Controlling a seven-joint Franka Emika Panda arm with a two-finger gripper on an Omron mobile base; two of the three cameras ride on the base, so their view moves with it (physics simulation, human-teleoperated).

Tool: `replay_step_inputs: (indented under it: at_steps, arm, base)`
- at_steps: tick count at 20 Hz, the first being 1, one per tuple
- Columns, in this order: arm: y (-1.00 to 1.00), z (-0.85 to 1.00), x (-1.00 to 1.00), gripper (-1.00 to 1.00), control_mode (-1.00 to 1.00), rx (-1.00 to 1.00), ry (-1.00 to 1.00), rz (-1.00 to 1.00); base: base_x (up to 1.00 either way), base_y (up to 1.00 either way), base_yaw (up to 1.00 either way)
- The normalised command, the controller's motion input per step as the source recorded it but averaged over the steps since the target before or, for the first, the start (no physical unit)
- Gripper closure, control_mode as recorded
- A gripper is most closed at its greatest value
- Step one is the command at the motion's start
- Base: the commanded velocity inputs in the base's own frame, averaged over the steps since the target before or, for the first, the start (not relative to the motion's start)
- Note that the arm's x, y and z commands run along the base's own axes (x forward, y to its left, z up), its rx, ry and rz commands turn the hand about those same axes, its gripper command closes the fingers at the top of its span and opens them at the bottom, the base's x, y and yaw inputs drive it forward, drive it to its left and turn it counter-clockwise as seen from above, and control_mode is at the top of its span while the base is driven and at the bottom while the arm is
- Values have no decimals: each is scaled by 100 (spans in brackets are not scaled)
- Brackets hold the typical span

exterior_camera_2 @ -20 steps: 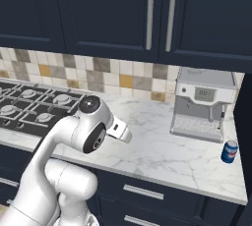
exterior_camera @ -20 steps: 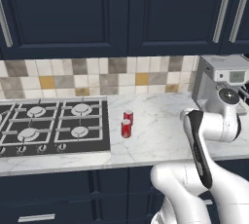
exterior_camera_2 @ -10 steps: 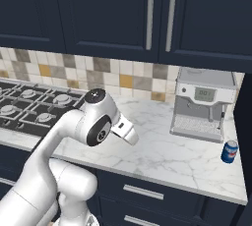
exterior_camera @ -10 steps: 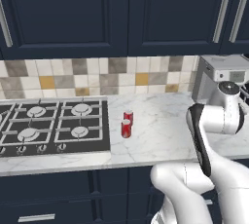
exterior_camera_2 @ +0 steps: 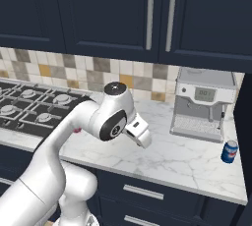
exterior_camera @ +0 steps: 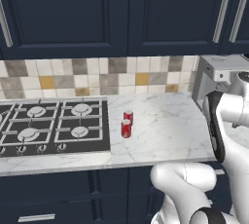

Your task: Four empty soda cans are scattered around the kitchen. Gather all the cans and cluster them next to the stove for recycling.

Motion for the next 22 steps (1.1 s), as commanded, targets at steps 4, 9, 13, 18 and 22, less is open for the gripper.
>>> replay_step_inputs:
  at_steps: [4,9,13,18,22]
  arm:
    - [-35,0,-14,-100,-100,0,0,-15]
    - [-37,4,-4,-100,-100,0,0,-19]
    - [-36,1,-1,-100,-100,-2,0,-21]
    - [-43,2,0,-100,-100,0,0,-21]
    - [-45,1,0,-100,-100,1,0,-12]
  base:
    - [0,0,0]
    - [0,0,0]
    - [0,0,0]
    - [0,0,0]
    - [0,0,0]
